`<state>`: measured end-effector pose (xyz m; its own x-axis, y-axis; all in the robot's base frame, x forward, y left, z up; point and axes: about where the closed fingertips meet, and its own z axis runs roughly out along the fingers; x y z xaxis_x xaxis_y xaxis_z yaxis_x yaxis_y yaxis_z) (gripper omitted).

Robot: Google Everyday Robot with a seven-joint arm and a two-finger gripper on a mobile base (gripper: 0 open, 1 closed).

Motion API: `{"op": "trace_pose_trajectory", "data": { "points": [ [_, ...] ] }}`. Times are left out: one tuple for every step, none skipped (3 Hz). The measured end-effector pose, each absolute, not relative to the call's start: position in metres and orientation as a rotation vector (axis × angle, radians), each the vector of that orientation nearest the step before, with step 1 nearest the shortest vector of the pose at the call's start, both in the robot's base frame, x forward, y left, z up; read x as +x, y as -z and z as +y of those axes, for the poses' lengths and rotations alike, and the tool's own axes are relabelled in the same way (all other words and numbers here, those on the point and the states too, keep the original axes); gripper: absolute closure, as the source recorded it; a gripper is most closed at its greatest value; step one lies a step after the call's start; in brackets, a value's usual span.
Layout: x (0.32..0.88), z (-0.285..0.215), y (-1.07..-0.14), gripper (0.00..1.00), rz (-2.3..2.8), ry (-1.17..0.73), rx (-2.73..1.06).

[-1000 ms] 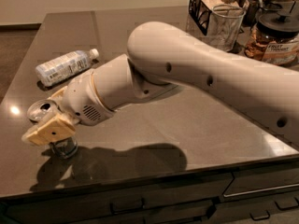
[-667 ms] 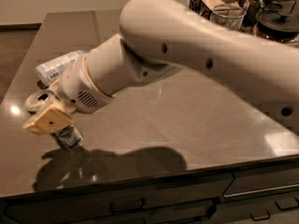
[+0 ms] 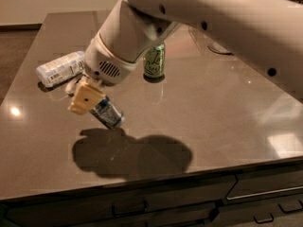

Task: Knock redbull can over

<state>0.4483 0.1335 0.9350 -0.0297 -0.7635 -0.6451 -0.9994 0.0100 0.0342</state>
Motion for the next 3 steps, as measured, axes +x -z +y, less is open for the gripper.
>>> {"op": "trace_pose_trajectory", "data": {
  "points": [
    [0.460, 0.111, -0.921, 0.82, 1.921, -0.602, -1.903],
    [0.468, 0.100, -0.904, 0.58, 1.980, -0.517, -2.010],
    [0.475, 0.094, -0.891, 0.36, 2.022, -0.453, -2.096]
  ]
}}
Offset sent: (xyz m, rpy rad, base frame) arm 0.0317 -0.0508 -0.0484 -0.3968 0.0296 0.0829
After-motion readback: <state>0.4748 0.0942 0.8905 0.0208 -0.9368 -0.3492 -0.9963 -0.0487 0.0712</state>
